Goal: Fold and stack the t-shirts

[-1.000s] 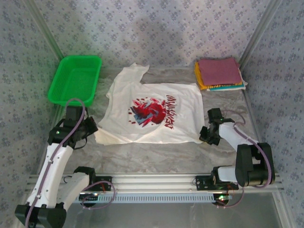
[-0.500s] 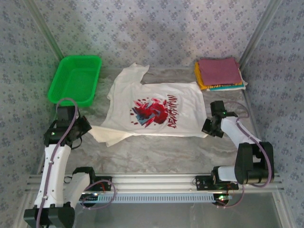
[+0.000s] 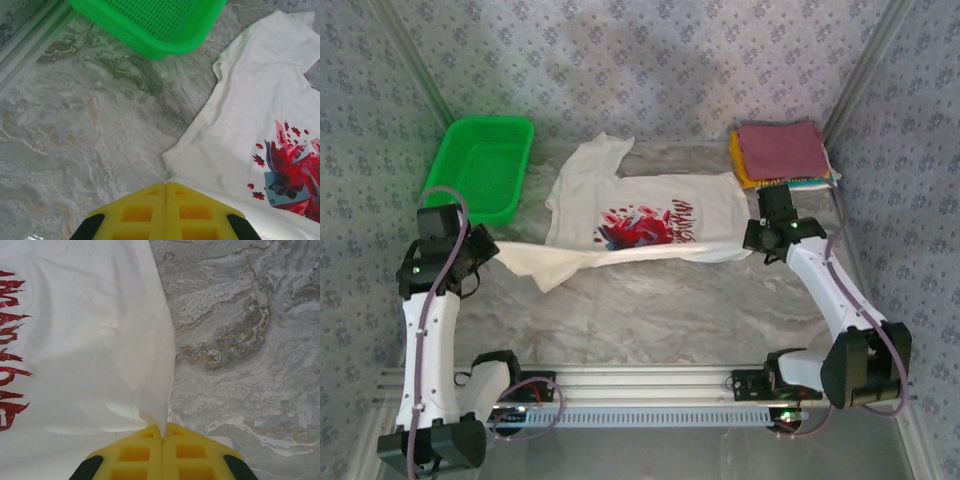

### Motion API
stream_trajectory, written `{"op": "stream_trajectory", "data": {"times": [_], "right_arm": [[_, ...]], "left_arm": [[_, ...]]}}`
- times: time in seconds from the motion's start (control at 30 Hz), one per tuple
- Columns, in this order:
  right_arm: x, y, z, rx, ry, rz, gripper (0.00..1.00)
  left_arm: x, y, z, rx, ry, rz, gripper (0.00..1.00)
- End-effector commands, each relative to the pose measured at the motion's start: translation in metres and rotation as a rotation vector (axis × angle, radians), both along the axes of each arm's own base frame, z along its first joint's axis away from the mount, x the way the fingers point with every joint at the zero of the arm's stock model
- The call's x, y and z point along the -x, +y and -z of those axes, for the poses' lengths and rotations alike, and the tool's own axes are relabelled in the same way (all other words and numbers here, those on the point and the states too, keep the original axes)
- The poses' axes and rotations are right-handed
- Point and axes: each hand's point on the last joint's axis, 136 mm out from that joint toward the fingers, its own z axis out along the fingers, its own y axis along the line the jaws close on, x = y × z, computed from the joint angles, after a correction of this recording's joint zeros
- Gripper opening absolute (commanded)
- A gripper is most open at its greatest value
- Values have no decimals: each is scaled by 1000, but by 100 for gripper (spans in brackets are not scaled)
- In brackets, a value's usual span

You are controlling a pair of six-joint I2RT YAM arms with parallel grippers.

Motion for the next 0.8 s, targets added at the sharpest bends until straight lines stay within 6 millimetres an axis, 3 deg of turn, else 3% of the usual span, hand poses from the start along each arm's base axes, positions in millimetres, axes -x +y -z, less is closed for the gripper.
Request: {"op": "stream_trajectory", "data": {"times": [0.0, 0.13, 0.23, 0.33, 0.43, 0.53, 0.77], "right_arm": [[20, -1, 0, -30, -5, 21, 0], [54, 33, 30, -263, 57, -6, 3], [95, 35, 67, -324, 214, 70, 11], [118, 24, 88, -325, 275, 173, 26], [117, 14, 84, -303, 256, 201, 36], [107, 14, 76, -310, 229, 202, 42], [103, 35, 90, -356, 272, 151, 49]], "left_arm": [[2, 0, -5, -10, -13, 16, 0], [23, -2, 12, 5, 26, -2, 0], [38, -7, 31, 38, 60, -14, 0], [44, -18, 50, 110, 78, -4, 0], [45, -26, 62, 160, 90, 12, 0], [45, -25, 56, 157, 77, 9, 0], [43, -27, 62, 176, 83, 8, 0]]}}
